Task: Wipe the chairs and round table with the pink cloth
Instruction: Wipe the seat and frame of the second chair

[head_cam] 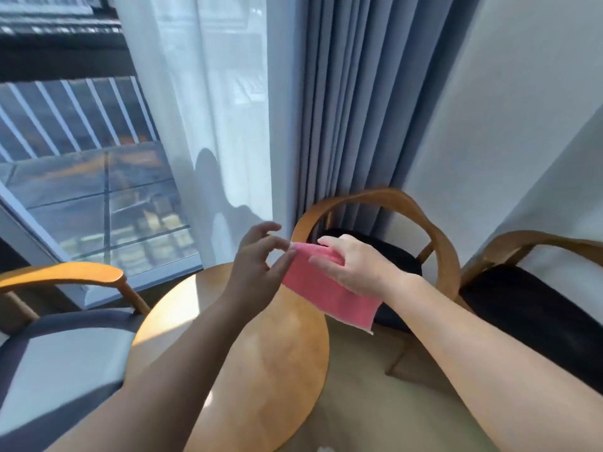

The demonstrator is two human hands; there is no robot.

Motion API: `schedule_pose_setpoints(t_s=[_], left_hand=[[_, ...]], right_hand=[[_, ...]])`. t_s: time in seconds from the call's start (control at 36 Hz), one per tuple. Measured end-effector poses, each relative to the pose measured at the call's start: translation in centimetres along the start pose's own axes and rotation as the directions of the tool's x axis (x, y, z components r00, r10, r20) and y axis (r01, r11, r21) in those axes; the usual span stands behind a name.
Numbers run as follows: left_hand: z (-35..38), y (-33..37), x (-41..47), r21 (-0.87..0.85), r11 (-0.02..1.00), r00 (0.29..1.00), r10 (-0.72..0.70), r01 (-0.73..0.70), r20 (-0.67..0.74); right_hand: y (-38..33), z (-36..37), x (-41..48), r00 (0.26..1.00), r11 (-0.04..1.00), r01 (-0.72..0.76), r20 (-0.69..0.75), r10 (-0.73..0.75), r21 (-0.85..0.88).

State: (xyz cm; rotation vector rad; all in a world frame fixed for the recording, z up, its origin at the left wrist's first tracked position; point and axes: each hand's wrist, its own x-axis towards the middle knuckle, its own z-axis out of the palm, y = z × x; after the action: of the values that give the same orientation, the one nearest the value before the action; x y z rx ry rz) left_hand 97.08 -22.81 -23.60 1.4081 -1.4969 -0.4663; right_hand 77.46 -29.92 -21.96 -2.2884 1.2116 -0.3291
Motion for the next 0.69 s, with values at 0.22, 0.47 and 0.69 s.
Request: schedule_pose_setpoints(t_s=[0.22, 0.47, 0.69], left_hand=[[1.8, 2.8, -0.3, -0.054, 0.998, 0.998, 0.034, -0.031, 0.049], [6.0, 3.0, 1.9, -0.041, 0.994, 0.993, -0.102, 0.105, 0.060], [13.7, 4.4, 6.0, 0.064, 0.978, 0.979, -0.200, 0.197, 0.042]], right_hand=[[2.8, -2.5, -4.2, 0.987, 0.988, -0.135, 0.080, 0.140, -0.069], [8.7, -5.5, -3.8, 0.955, 0.971, -0.189, 0.259, 0.147, 0.149], [14.9, -9.1, -2.2, 0.901, 0.934, -0.185, 0.431, 0.038, 0.305]])
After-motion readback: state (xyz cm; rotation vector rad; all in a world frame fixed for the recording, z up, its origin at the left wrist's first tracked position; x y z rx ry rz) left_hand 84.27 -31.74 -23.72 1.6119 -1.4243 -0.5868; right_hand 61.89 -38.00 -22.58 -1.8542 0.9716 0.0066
